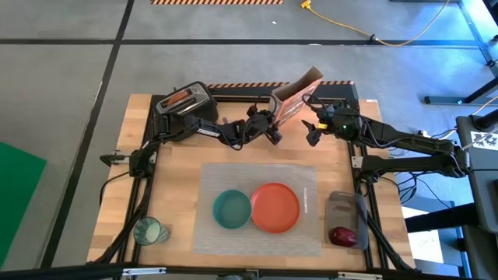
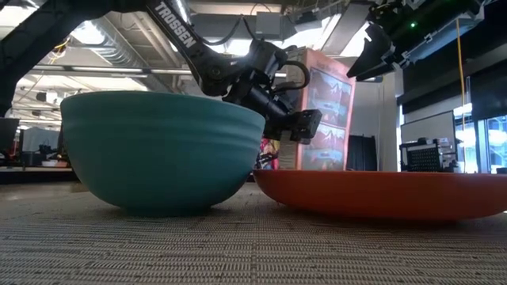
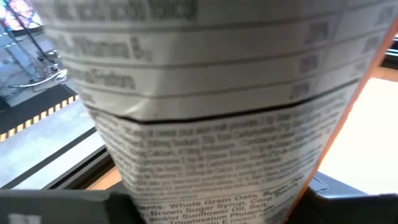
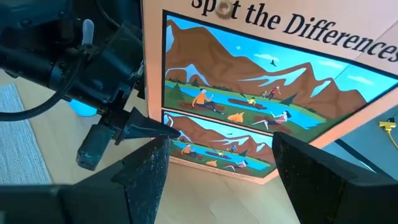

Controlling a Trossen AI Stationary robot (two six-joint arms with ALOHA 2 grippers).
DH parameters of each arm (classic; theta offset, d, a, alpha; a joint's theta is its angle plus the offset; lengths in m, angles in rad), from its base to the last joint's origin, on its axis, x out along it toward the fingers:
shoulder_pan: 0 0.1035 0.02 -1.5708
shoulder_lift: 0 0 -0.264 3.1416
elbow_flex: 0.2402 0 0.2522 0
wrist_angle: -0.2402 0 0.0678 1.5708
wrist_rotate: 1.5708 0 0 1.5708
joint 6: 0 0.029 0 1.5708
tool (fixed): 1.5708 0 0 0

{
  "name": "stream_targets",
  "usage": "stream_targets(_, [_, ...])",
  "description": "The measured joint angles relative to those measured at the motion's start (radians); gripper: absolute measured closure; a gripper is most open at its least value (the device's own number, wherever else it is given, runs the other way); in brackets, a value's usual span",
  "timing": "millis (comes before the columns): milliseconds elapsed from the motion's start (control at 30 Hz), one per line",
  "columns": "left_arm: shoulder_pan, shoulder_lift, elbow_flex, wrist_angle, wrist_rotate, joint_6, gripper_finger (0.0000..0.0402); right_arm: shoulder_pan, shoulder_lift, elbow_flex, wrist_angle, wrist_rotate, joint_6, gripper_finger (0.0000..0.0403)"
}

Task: Arrange a breakfast setting
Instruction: Pour the cereal from the cereal box into the green bowl

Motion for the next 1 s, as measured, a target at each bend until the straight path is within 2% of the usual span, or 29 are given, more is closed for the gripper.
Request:
stream_targets(167, [-0.001,-0.009,0.000,-0.003,0.002,0.001,0.0223,0.000,0.000,0.000,0.000,0.000,0.000,0.0130])
stream_targets(300, [-0.010,-0.050,-0.002,-0.024,0.010,0.068,0.0230,0.000,-0.017,-0.001,-0.006,0.026,-0.001,0.0130])
stream_targets(600, [-0.021,-0.230,-0.002,-0.164,0.003,0.191,0.0235,0.000,-0.156,-0.001,-0.008,0.053,-0.001,0.0130])
stream_targets(733, [-0.021,-0.336,-0.002,-0.313,0.005,0.238,0.0235,0.001,-0.211,-0.001,-0.005,0.052,-0.006,0.0130])
stream_targets(1000, [-0.036,-0.652,-0.002,-0.737,0.058,0.299,0.0235,0.001,-0.328,0.000,0.005,0.044,-0.040,0.0130])
